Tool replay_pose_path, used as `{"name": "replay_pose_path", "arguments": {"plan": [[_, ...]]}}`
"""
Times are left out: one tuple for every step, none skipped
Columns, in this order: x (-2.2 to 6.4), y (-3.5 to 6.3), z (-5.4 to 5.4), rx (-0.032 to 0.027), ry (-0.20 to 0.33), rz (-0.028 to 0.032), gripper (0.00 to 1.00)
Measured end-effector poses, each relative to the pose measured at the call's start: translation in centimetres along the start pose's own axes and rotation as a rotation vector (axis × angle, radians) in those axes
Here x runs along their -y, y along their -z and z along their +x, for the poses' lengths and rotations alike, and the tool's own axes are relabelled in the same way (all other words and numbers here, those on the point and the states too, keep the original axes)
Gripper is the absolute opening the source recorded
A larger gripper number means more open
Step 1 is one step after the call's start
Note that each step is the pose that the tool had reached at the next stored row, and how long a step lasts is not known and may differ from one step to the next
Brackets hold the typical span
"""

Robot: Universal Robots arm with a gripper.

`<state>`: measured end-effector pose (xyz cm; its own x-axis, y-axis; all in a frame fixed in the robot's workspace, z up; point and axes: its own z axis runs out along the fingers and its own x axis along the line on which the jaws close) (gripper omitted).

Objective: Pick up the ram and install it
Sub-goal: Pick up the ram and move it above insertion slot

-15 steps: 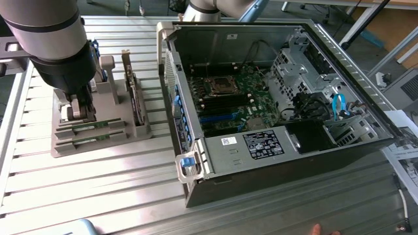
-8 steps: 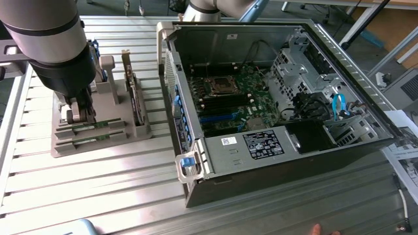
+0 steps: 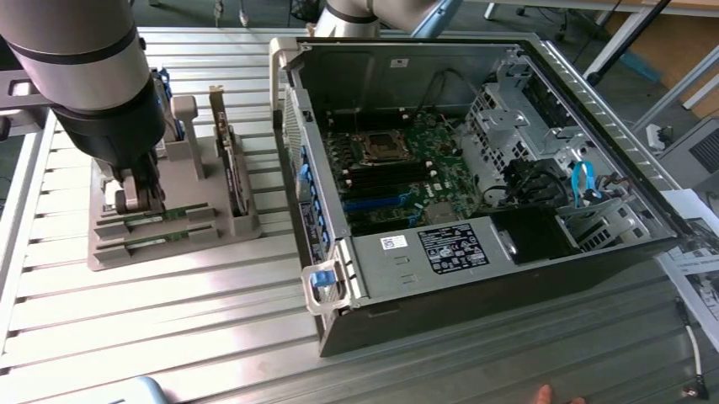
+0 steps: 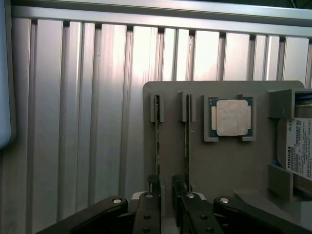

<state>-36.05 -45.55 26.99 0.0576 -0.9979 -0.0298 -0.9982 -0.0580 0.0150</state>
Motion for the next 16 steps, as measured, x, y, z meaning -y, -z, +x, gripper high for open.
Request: {"name": "replay_pose_path", "arguments": {"plan": [[0.0, -0.09, 0.0, 0.0, 0.0, 0.0, 0.24], [0.0, -0.19, 0.0, 0.0, 0.0, 0.0, 0.24], [0.0, -0.28, 0.0, 0.0, 0.0, 0.0, 0.24], [0.01, -0.4, 0.0, 0.0, 0.0, -0.0001, 0.24], [0.01, -0.49, 0.0, 0.0, 0.0, 0.0, 0.24], [0.01, -0.6, 0.0, 0.0, 0.0, 0.0, 0.24], [0.01, -0.71, 0.0, 0.0, 0.0, -0.0001, 0.24], [0.01, -0.8, 0.0, 0.0, 0.0, -0.0001, 0.24], [0.02, -0.91, 0.0, 0.0, 0.0, 0.0, 0.24], [0.02, -1.09, 0.0, 0.0001, 0.0, 0.0, 0.24], [0.02, -1.2, 0.0, 0.0, 0.0, 0.0, 0.24], [0.02, -1.29, 0.0, 0.0, 0.0, 0.0, 0.24], [0.02, -1.4, 0.0, 0.0, 0.0, -0.0001, 0.24], [0.02, -1.49, 0.0, 0.0, 0.0, 0.0, 0.24], [0.03, -1.65, 0.1, 0.0, 0.0, -0.0001, 0.24], [0.03, -1.82, 0.1, 0.0, 0.0, 0.0, 0.24]]}}
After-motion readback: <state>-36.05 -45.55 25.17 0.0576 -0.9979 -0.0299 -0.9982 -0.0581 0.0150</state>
